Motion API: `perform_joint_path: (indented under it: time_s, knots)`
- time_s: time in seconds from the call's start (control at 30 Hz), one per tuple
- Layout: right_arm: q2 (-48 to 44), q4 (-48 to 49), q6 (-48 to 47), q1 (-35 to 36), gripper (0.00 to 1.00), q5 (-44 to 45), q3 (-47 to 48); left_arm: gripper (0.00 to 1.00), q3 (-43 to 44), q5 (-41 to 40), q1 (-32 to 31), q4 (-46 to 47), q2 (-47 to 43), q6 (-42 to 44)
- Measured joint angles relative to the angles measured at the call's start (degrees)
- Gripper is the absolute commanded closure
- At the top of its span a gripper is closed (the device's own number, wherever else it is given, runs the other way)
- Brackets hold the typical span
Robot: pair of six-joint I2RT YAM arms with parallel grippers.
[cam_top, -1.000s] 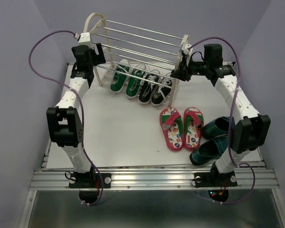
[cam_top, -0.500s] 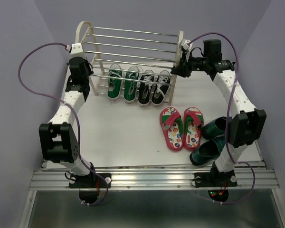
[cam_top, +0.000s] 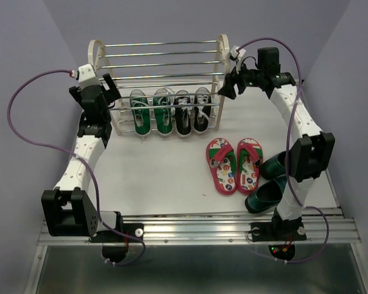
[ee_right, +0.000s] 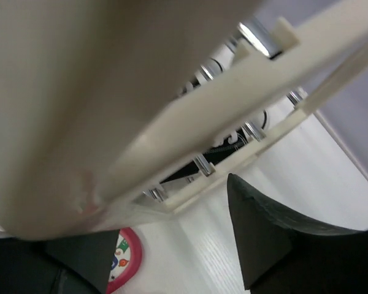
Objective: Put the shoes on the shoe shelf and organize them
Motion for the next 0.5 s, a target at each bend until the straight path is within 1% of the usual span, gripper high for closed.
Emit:
perform_joint_path:
  time_s: [0.03,0.07,0.17,0.27,0.4,0.5]
  knots:
    - [0.04,0.04,0.66,0.0,0.07,0.98,0.0,0.01,0.46,-0.04,0.0,-0.09,-0.17,-0.46]
    - [0.0,0.13,1.2,-0.07,0.0,2.08,-0.11,0.01,0.63,-0.13,0.0,-0.2,-0.39,-0.66]
    - [-1.53,0.55,2.99,-0.15,0.0,5.4,-1.53,0.01,1.25,-0.44,0.0,-1.81,-1.68,-1.73]
    - [-5.49,1.03,5.16,-0.15,0.0,9.05,-5.38,0.01,3.23,-0.31,0.0,-6.03,-2.93,-3.3]
    - [-13.64,2.36,10.27,-0.15,0.0,15.21,-12.76,0.01,4.96,0.74,-0.02,-11.63,-6.25,-7.58]
    - [-22.36,4.83,17.66,-0.15,0.0,21.59,-21.22,0.01,4.92,2.36,-0.02,-15.17,-9.42,-12.09]
